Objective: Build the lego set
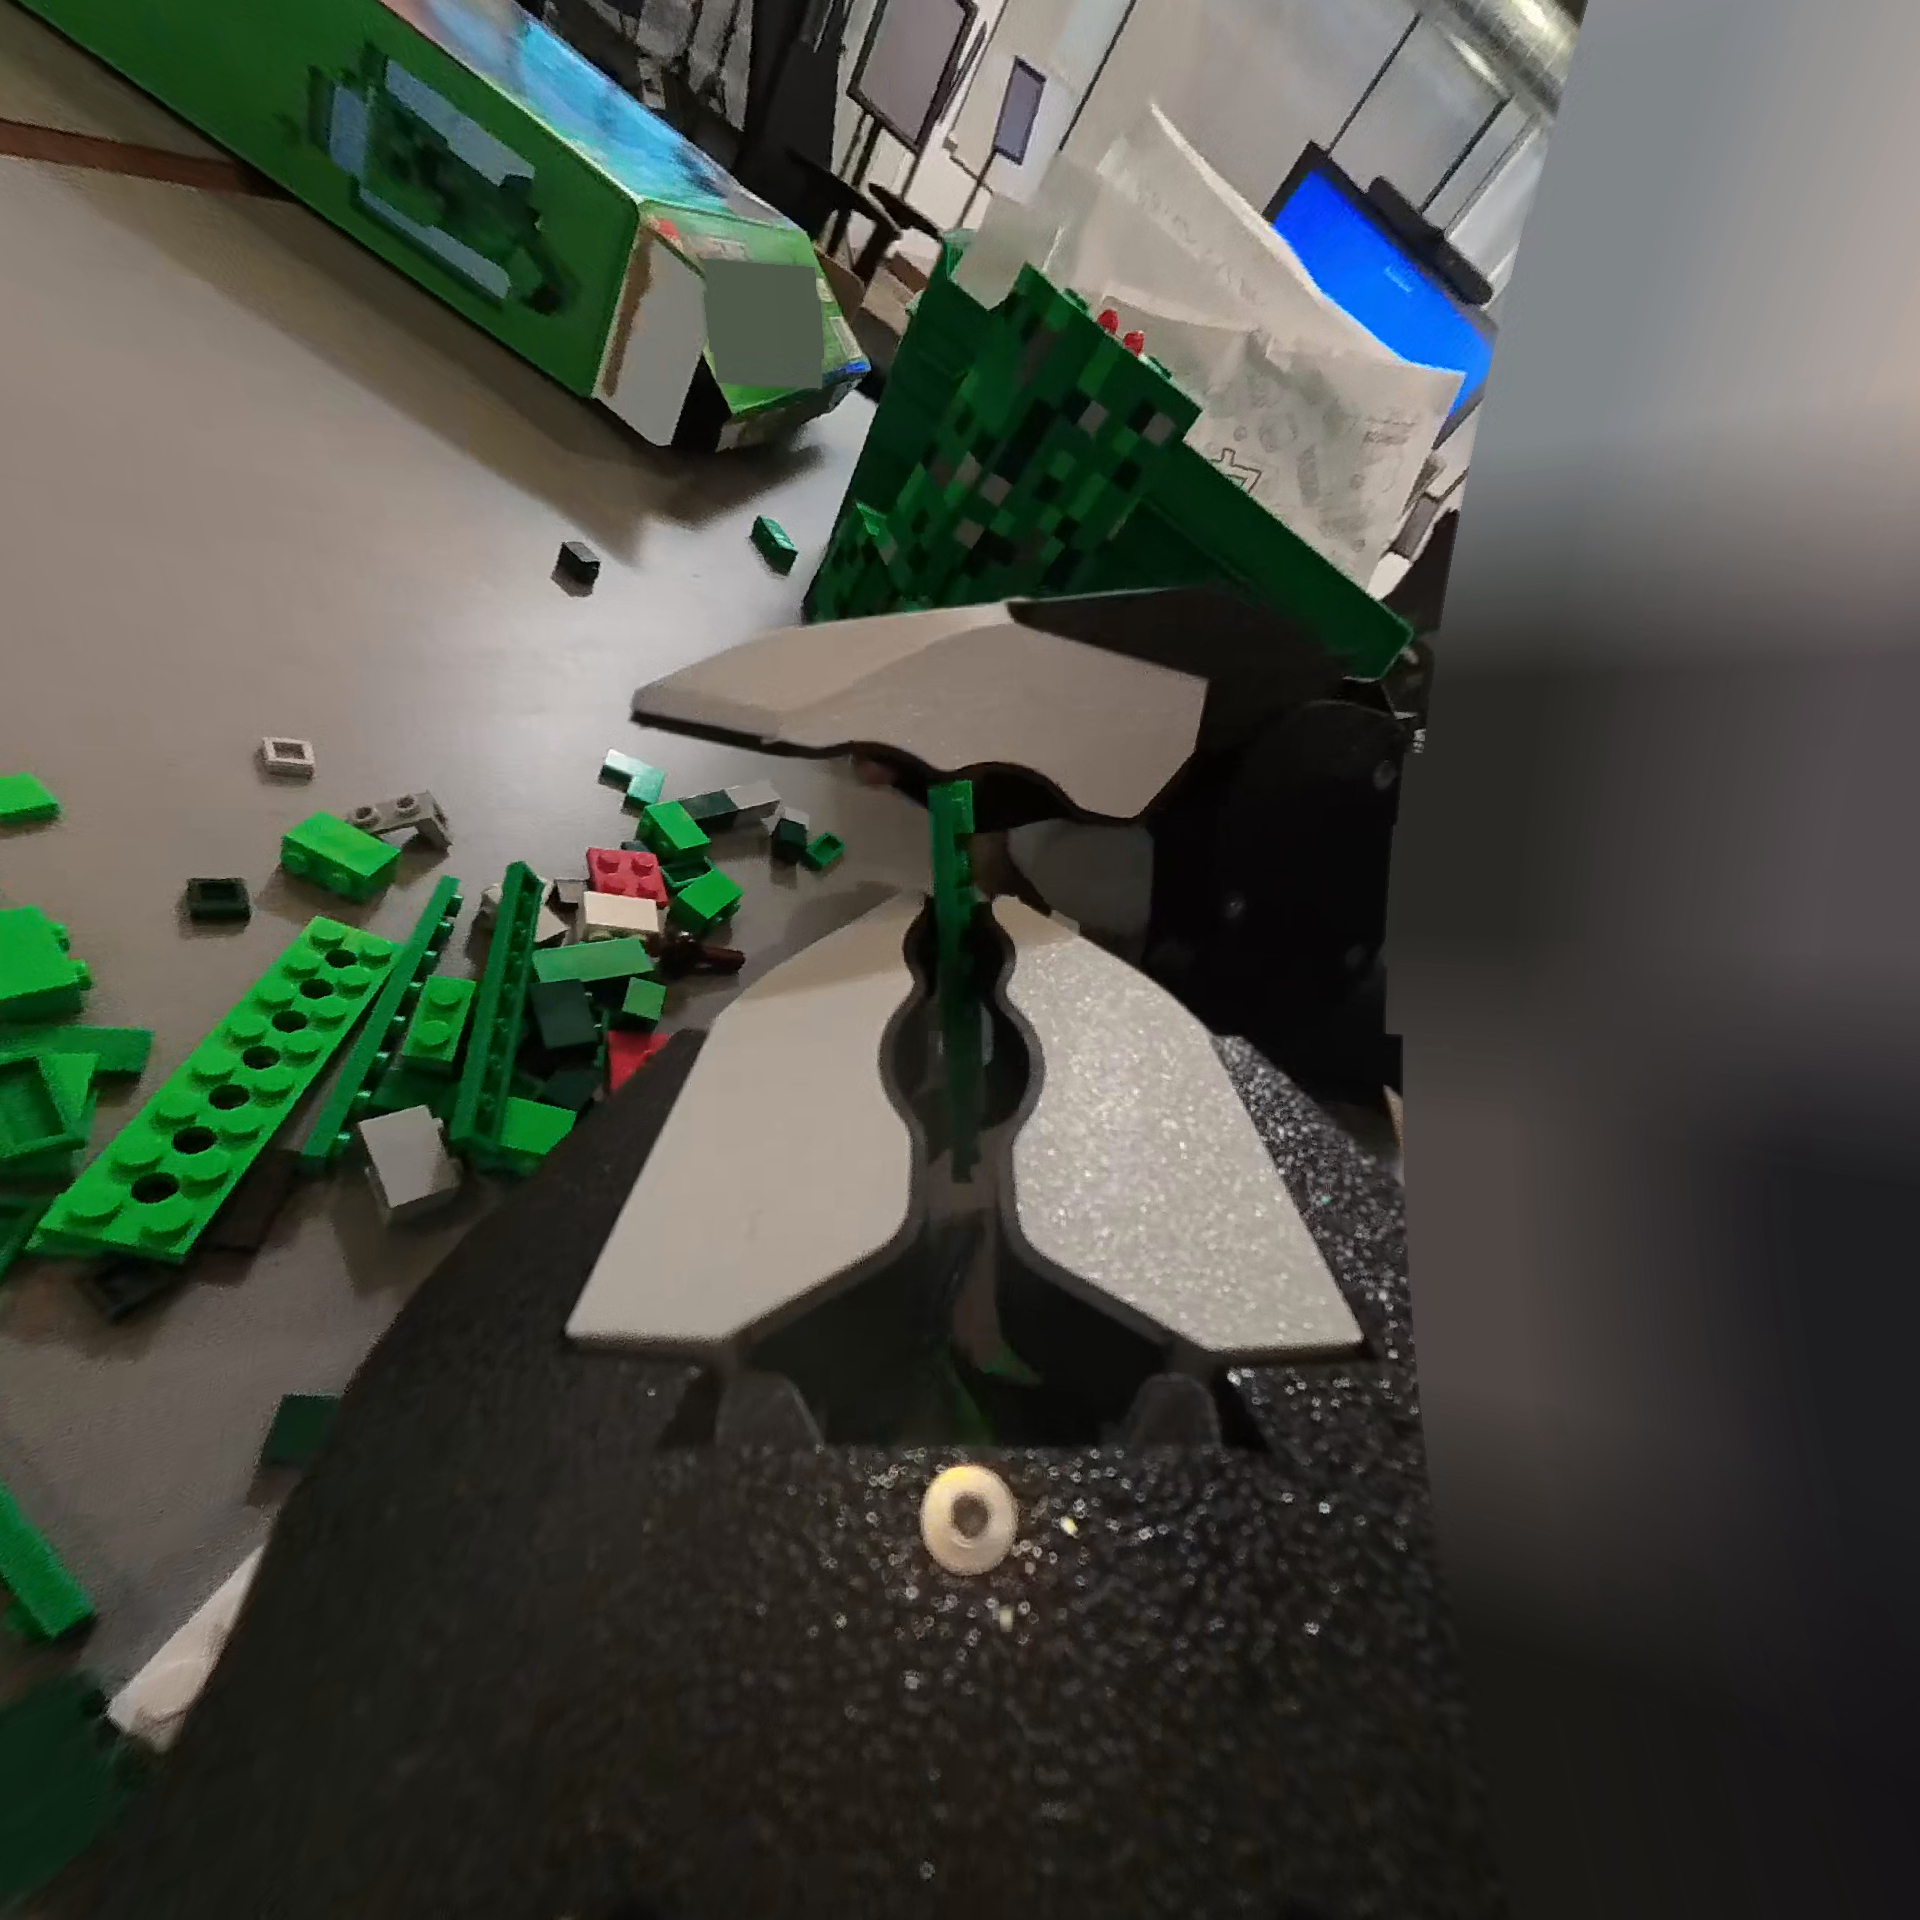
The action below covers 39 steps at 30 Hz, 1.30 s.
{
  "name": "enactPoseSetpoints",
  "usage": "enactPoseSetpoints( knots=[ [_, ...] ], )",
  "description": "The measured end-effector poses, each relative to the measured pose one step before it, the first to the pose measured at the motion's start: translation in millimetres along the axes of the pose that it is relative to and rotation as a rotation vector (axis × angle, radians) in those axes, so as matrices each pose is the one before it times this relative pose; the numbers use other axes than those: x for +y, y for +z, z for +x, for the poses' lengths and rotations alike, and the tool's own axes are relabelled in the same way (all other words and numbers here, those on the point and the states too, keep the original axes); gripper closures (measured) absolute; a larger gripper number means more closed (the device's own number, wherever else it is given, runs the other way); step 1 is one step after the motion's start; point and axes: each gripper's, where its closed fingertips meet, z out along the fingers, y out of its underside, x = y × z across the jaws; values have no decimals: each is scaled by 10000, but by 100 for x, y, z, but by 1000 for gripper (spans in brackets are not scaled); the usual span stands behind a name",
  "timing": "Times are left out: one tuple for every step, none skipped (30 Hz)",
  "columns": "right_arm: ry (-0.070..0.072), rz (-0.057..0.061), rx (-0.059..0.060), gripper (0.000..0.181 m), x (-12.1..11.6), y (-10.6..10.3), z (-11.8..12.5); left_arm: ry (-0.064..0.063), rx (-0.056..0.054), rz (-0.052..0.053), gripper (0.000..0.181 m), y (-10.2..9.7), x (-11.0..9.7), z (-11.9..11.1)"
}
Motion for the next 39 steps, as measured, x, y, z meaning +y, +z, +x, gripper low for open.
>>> enactPoseSetpoints(
  knots=[
    [1, 21, 16, 88, -23, 18, -1, 51, -68, 15, 176, -15, -12, -7],
    [2, 54, 14, 88, -92, -29, 9, -35, -3, 11, 176, -41, -8, 71],
    [-9, 41, 30, 88, -95, -27, 17, -93, 8, -4, 176, -58, -9, 55],
    [-26, -21, 45, 88, -35, 11, 8, -156, -25, -24, 176, -33, 19, -19],
    [-44, -50, 38, 88, 15, 50, -15, -143, -23, -24, 176, -34, 40, -30],
    [-22, -52, 4, 87, 30, 45, -69, -143, -25, -20, 176, -9, 70, -62],
    [45, -68, -53, 88, 55, 64, -108, -108, -41, -29, 176, -18, 76, -79],
    [71, -56, -67, 88, 41, 62, -108, -68, -38, -28, 176, -25, 63, -87],
    [55, -36, -50, 88, 32, 52, -87, -66, -22, -38, 176, -13, 56, -53],
    [45, -15, -24, 88, 1, 26, -43, -23, -6, -16, 176, -12, 16, -33],
    [33, -30, -8, 88, 26, 32, -15, -29, -18, 9, 176, -6, -3, -47],
    [11, -47, 1, 88, 57, 39, -11, -53, -9, 10, 176, 17, -1, -40],
    [-8, -52, 15, 88, 57, 19, 8, -25, -20, 8, 176, 15, 15, -55],
    [-18, -57, 18, 88, 57, 22, 5, -44, -15, 26, 176, 19, -9, -41],
    [-35, -40, 39, 88, 36, 9, 45, -51, -21, 23, 176, 11, -21, -49],
    [-110, -43, 111, 88, 40, 4, 101, -64, -56, 63, 176, 1, -56, -126],
    [-191, -61, 155, 87, 28, 11, 116, -74, -11, 40, 176, 7, -23, -80],
    [-183, -45, 157, 88, -16, 16, 100, -69, 1, 39, 176, -28, -37, -65],
    [-125, -46, 146, 88, -13, 29, 93, -45, 43, 6, 176, -42, -15, -16],
    [-21, -50, 50, 88, 2, 52, 10, 3, -15, -15, 176, -50, 5, -51],
    [57, -4, -20, 88, -28, 37, -18, 17, -31, -24, 176, -47, 4, -30],
    [74, 35, 9, 88, -64, 0, 35, 20, -12, 9, 176, -31, -56, 34],
    [39, 11, 30, 88, -31, -18, 53, 27, -23, -3, 176, -12, -49, 28],
    [10, -29, 14, 88, 2, 2, 26, 60, -60, -23, 176, -9, -7, -17],
    [-16, -45, 14, 88, 8, 27, -11, 49, -61, -26, 176, -15, 18, -34],
    [-13, -28, 22, 88, 12, 22, 6, 24, -22, -17, 176, -23, 5, -21],
    [47, -17, -3, 88, -10, 27, -26, -1, -14, -21, 176, -23, 12, -40],
    [79, -26, -40, 88, 5, 39, -50, -3, -24, -13, 176, -22, 7, -45],
    [49, -21, -23, 88, 8, 24, -33, -7, -3, -7, 176, -14, 16, -27],
    [38, -32, -12, 88, 11, 18, -17, 0, 5, -13, 175, -11, 17, -11],
    [69, -47, 3, 87, 41, 33, 11, 21, -13, -12, 176, -13, 0, -20],
    [75, -40, -3, 86, 33, 27, 7, 17, -20, -9, 176, -16, 3, -20],
    [53, -24, -7, 86, 24, 24, 20, 16, -4, -2, 176, -12, -7, -15],
    [58, -22, 12, 85, 27, 16, 27, 6, -1, -7, 176, -16, 0, -5],
    [60, -17, -19, 85, 15, 14, -21, 3, 8, -5, 176, -8, -1, -4],
    [15, -8, -34, 85, 13, 24, -52, 6, 13, -20, 175, 3, 37, -1],
    [-26, -14, -18, 85, 19, 12, -58, 9, 1, -34, 176, 22, 44, -5],
    [-27, -8, -25, 85, -2, 18, -73, 37, -7, -51, 175, 29, 68, -8],
    [-26, 11, -21, 86, -22, -5, -71, 49, 9, -24, 176, 21, 14, 36]
  ],
)
